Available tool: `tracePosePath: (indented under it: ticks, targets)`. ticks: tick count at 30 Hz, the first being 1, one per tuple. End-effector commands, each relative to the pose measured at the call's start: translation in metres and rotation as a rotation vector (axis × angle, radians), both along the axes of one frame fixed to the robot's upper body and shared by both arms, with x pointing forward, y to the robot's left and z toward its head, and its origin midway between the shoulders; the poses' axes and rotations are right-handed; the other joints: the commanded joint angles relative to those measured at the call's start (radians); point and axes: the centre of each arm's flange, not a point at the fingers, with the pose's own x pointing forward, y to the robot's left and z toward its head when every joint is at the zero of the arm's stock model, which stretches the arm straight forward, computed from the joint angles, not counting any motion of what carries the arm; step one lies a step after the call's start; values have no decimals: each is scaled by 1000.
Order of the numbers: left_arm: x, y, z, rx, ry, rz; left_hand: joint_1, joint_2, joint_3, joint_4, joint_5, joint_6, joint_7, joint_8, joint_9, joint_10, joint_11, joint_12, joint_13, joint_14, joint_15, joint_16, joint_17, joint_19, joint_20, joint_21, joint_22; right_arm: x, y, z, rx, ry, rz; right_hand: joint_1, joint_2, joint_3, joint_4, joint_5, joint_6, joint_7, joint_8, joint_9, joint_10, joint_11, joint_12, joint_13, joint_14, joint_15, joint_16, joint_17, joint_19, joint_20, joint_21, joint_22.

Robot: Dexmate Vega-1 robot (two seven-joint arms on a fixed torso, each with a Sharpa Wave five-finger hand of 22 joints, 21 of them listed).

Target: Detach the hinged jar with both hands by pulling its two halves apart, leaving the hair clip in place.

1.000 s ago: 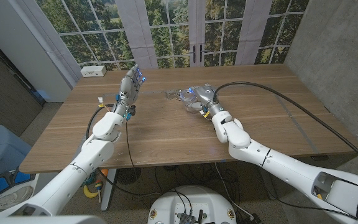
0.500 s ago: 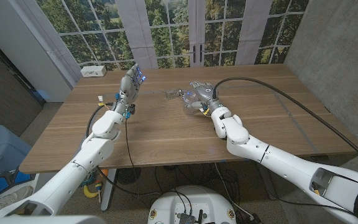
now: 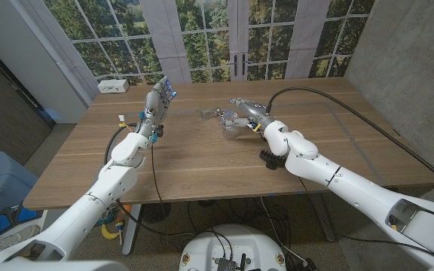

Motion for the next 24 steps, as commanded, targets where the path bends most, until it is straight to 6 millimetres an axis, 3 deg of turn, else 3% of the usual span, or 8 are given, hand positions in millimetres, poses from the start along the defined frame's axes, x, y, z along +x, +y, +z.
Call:
tracePosePath:
  ticks: [1,6,9,16,18,20,23,24]
  targets:
    - [-1,1,1,10,-1,-2,10,78,1,-6,-3,1,-3,0,3,-142,-2,1,2,-182,-47,-1,2,-222,-124,-8,3,3,-20,11,281,137,280,-10,26,-6,9,9,19,-5,6,-3,-3,-10,5,-24,-34,-9,-7,-32,-13,-35,-25,0]
    - [-2,1,1,16,2,-2,10,76,0,-8,-4,0,-6,0,3,-142,-4,0,2,-182,-48,-1,2,-220,-123,-11,3,6,-29,13,399,157,375,-14,53,-5,18,16,49,0,12,-7,12,-18,11,-57,-31,-35,0,-77,-23,-70,-55,-2]
    - [-3,1,0,20,3,0,10,75,0,-8,-5,-1,-5,0,3,-142,-4,0,2,-182,-48,-2,2,-218,-123,-14,3,9,-35,13,458,169,427,-38,80,-7,38,20,78,23,15,-10,38,-23,16,-85,-22,-58,4,-115,-19,-99,-78,-3]
    - [-5,3,-3,19,11,0,10,75,0,-9,-6,-1,-6,0,3,-143,-4,0,2,-183,-48,-2,2,-214,-124,-19,3,11,-44,12,571,181,503,-132,211,6,108,17,106,91,5,-14,74,-29,14,-160,-14,-95,7,-209,-9,-150,-139,-4]
    - [-6,3,-4,20,12,0,10,75,0,-9,-6,0,-8,0,3,-143,-6,-1,2,-183,-47,-2,2,-213,-124,-21,4,12,-47,12,602,186,525,-162,283,25,124,14,112,91,2,-15,80,-30,12,-185,-8,-103,8,-240,-2,-163,-159,-4]
    - [-6,4,-5,23,13,-3,10,76,0,-9,-6,0,-8,0,3,-143,-9,-1,2,-182,-49,-2,2,-212,-124,-22,4,13,-49,12,635,196,546,-177,329,53,130,12,116,80,0,-16,82,-38,10,-205,-6,-116,9,-263,5,-182,-174,-4]
    - [-6,5,-6,23,14,-4,10,76,1,-8,-7,0,-8,0,3,-143,-9,-1,2,-182,-50,-2,3,-210,-126,-23,4,14,-53,10,688,195,575,-183,342,80,132,12,122,78,1,-16,88,-42,11,-219,-3,-130,10,-279,11,-194,-184,-4]
    - [-6,6,-7,25,15,-4,9,77,1,-8,-7,0,-7,0,3,-143,-11,-1,2,-182,-50,-2,3,-209,-128,-24,4,15,-55,10,704,195,582,-186,347,117,134,15,124,70,-1,-16,88,-48,10,-233,-4,-138,10,-294,14,-208,-195,-3]
